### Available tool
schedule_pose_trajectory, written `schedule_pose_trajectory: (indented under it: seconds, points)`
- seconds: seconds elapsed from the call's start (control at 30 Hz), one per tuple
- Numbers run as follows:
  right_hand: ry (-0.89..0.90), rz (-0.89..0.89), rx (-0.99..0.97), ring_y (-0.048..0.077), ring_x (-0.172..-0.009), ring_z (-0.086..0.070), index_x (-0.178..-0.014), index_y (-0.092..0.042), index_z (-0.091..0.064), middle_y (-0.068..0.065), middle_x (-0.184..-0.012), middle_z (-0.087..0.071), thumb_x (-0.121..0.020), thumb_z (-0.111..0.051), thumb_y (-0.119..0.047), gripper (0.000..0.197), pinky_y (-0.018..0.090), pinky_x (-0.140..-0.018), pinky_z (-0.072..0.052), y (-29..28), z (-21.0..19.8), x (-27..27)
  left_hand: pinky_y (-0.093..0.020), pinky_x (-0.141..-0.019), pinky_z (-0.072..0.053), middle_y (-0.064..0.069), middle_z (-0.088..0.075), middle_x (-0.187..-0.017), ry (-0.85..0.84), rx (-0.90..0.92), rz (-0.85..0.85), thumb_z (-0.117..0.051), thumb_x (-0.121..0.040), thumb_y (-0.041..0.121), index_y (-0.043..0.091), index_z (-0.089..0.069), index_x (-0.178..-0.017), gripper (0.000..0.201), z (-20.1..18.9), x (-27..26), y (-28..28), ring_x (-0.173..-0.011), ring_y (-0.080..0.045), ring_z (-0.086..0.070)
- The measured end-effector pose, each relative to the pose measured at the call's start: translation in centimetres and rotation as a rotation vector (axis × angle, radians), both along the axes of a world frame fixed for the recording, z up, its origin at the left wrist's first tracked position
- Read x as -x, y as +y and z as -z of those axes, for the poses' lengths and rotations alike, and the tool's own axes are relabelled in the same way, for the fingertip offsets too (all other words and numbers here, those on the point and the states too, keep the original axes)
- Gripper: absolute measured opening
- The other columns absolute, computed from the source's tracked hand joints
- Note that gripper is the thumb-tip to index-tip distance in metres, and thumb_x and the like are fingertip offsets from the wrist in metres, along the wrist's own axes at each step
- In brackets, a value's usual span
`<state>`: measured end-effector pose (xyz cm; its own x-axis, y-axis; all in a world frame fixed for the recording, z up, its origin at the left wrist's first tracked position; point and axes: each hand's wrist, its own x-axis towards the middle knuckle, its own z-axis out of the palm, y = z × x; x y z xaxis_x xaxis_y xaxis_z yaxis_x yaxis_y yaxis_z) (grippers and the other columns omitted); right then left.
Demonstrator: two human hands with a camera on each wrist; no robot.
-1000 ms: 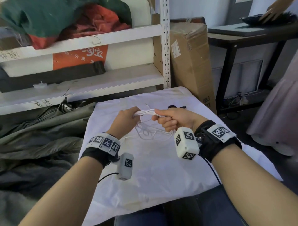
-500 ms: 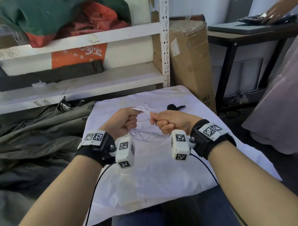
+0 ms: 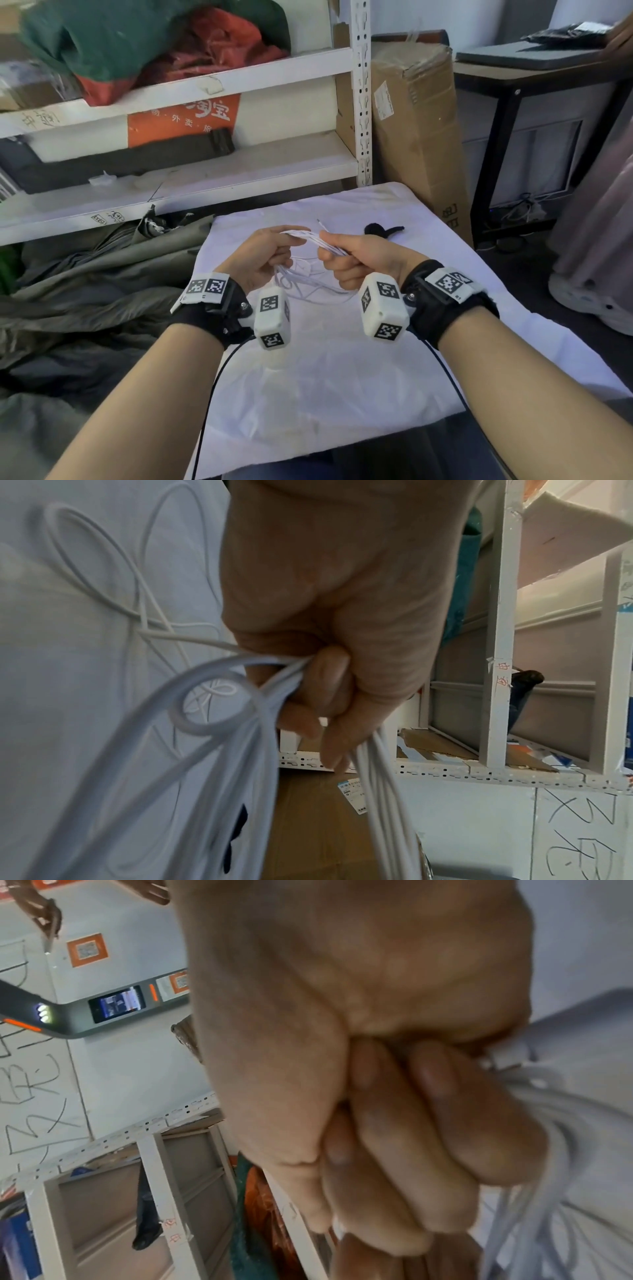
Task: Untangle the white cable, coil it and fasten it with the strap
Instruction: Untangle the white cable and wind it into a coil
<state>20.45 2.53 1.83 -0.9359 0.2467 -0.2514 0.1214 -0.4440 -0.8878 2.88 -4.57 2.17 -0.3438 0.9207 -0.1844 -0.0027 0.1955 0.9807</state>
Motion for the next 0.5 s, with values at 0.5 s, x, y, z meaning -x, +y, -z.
schedule_pose_trajectory:
  seconds: [0.5]
  points:
    - [0.315, 0.335, 0.318, 0.004, -0.025, -0.017, -0.070, -0.016, -0.039, -0.007, -0.035, -0.028, -0.102, -0.026, -0.039, 0.042, 0.016, -0.031, -0.015, 1.4, 2.1, 0.0, -0.020, -0.057, -0.044, -0.001, -0.061, -0.078, 0.044, -0.079, 0.058, -0.053, -0.095, 0.031, 0.011, -0.061, -0.103, 0.023, 2.8, -1.3, 1.4, -0.063, -0.012, -0.056]
